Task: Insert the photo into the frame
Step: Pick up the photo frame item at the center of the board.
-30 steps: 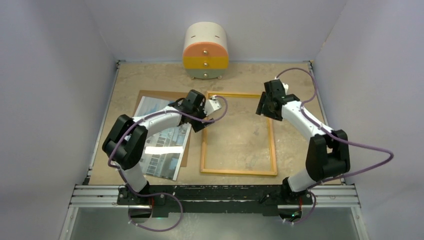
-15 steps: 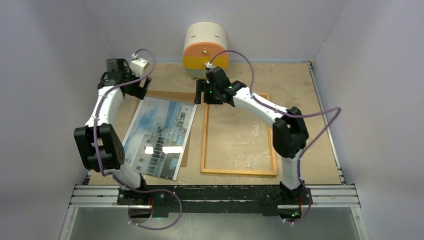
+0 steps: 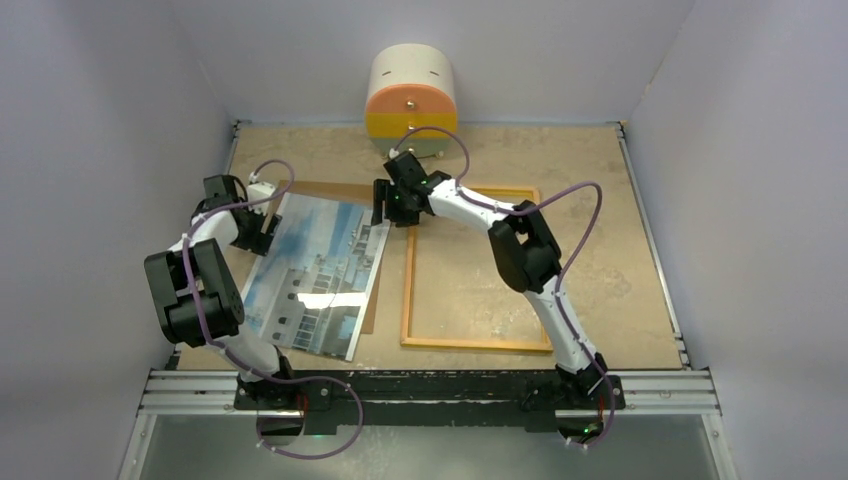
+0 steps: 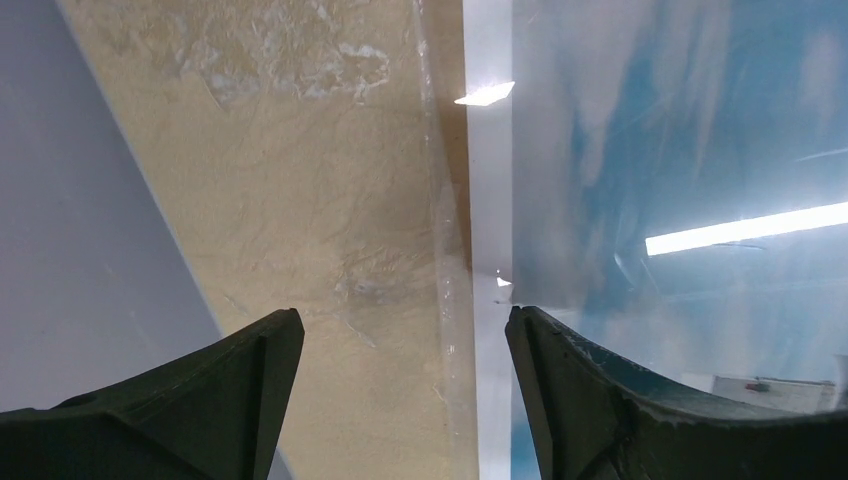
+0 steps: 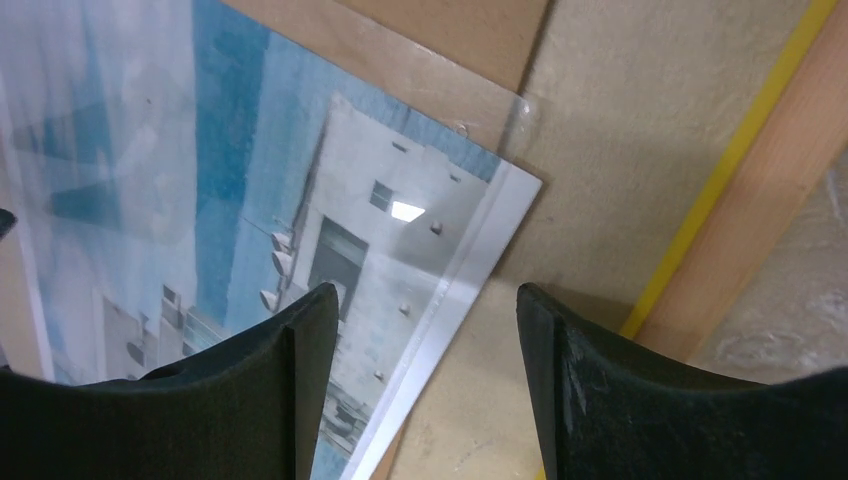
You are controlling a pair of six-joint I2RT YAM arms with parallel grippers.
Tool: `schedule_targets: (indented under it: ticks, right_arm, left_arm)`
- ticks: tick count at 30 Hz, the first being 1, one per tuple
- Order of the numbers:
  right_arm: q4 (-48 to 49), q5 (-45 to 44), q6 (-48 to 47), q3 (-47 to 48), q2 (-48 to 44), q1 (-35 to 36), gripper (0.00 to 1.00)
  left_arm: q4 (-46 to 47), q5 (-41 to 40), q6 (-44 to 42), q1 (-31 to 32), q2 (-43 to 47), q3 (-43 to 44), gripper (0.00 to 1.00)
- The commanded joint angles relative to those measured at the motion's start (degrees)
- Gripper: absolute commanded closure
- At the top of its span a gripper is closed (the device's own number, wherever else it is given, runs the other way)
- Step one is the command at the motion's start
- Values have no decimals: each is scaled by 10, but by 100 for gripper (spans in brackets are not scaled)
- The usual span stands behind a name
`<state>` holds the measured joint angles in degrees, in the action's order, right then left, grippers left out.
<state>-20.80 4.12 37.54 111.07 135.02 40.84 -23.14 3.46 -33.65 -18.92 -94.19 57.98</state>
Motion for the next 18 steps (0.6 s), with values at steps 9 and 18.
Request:
schedule_targets:
  ticks: [9, 18]
  right_arm:
    - [-18, -38, 8, 92, 46, -11, 34]
    - [6, -6, 27, 94, 54, -39, 36]
  left_arm:
    - [92, -34, -34, 1, -21, -62, 21]
    - [110, -52, -41, 15, -43, -82, 22]
